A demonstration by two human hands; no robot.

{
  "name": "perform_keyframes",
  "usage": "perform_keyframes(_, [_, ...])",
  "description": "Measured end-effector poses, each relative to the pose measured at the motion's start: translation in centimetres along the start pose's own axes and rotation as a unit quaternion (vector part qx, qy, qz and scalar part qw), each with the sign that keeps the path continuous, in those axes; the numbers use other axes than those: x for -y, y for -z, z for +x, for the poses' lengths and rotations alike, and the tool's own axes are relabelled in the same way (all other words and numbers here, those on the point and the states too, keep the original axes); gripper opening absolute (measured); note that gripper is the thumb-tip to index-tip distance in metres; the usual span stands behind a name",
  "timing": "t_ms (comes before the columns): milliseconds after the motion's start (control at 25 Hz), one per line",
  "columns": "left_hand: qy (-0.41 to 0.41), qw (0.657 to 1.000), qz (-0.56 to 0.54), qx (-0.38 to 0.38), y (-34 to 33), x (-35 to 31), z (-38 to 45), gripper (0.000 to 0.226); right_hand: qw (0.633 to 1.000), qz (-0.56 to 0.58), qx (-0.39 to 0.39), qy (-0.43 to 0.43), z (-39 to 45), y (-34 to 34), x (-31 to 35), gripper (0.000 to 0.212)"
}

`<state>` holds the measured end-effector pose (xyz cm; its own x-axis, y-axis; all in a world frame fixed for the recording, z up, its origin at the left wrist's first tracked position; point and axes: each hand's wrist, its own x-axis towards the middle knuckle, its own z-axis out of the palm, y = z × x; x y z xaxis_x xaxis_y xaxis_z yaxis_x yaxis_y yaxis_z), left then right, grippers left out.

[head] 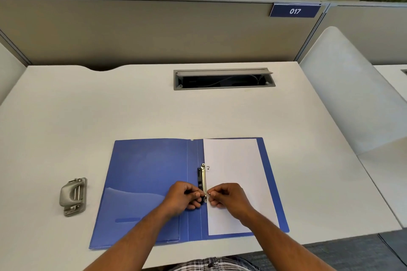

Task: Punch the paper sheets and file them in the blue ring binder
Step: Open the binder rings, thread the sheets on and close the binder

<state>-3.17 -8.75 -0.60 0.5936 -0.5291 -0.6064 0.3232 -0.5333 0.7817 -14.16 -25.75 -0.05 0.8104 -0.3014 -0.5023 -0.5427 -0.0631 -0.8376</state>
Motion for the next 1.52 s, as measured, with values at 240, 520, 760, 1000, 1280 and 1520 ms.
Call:
perform_keyframes(240, [0.021,0.999,-0.043,0.017,0.7,-0.5,-0.1,0.012,0.997,0.044,0.028,-0.05,0.7,0.8,0.1,0.013])
perform_keyframes(520, [0.062,0.997,-0.037,0.026,1.0,-1.2,0.3,0.012,0.997,0.036,0.027,-0.062,1.1,0.8,0.3,0.015])
perform_keyframes(760, [0.07,0.997,-0.04,0.013,0.7,-1.3,0.5,0.014,0.997,0.028,0.016,-0.066,1.2,0.6,0.5,0.014])
perform_keyframes(1000, [0.017,0.997,-0.053,-0.046,0.2,-0.4,0.2,0.012,0.999,-0.001,-0.001,-0.042,1.5,0.2,0.8,0.011])
perform_keyframes(1280, [-0.025,0.992,-0.03,-0.122,1.4,-1.8,1.8,0.005,0.994,-0.092,-0.059,0.021,4.5,-1.3,2.6,0.008])
perform_keyframes(1520, [-0.049,0.986,0.0,-0.159,2.7,-3.1,2.4,0.007,0.993,-0.074,-0.081,0.036,6.3,-2.1,3.9,0.004])
